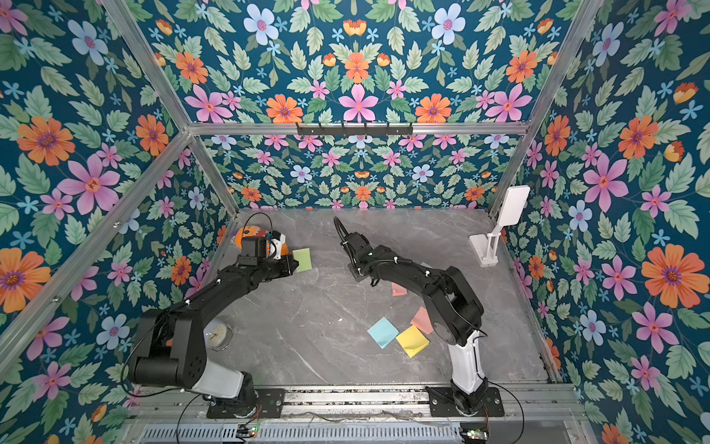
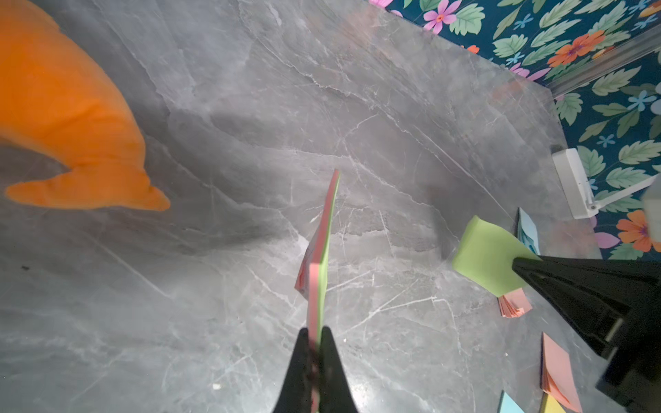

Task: Tear off pages from different memo pads
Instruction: Place the paper at the center of the board.

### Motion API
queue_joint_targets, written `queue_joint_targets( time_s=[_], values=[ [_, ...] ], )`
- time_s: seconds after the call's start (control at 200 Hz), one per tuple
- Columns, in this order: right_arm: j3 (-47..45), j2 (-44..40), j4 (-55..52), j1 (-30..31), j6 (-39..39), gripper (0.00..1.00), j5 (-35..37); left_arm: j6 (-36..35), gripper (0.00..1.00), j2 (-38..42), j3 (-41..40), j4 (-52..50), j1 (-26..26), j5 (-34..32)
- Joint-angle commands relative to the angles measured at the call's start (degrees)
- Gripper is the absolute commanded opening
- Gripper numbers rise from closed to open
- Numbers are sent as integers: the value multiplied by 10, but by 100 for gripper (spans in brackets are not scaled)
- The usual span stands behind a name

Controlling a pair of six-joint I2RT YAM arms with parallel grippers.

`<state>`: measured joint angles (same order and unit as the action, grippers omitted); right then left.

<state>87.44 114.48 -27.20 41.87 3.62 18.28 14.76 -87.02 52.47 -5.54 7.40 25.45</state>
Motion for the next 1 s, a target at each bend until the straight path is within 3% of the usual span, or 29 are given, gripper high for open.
queue_joint_targets(
  time_s=[0.0, 0.16, 0.45, 0.62, 0.745, 0.99],
  values=[
    [22, 25, -30, 16, -11, 0, 13, -31, 0, -16, 20, -26, -6, 16],
    [33, 49, -42, 18, 25, 0, -116, -44, 0, -51, 37, -36, -18, 40],
    [54, 31, -55, -7, 85, 46, -345, -72, 0, -88, 85, -94, -19, 27],
    [9, -35, 2, -67, 147, 50, -433, -90, 0, -100, 97, -127, -19, 32],
    [-15, -60, 23, -102, 181, 51, -447, -103, 0, -115, 104, -148, -19, 42],
    [-57, -85, 55, -103, 204, 50, -417, -136, 0, -184, 179, -211, -19, 47]
  ],
)
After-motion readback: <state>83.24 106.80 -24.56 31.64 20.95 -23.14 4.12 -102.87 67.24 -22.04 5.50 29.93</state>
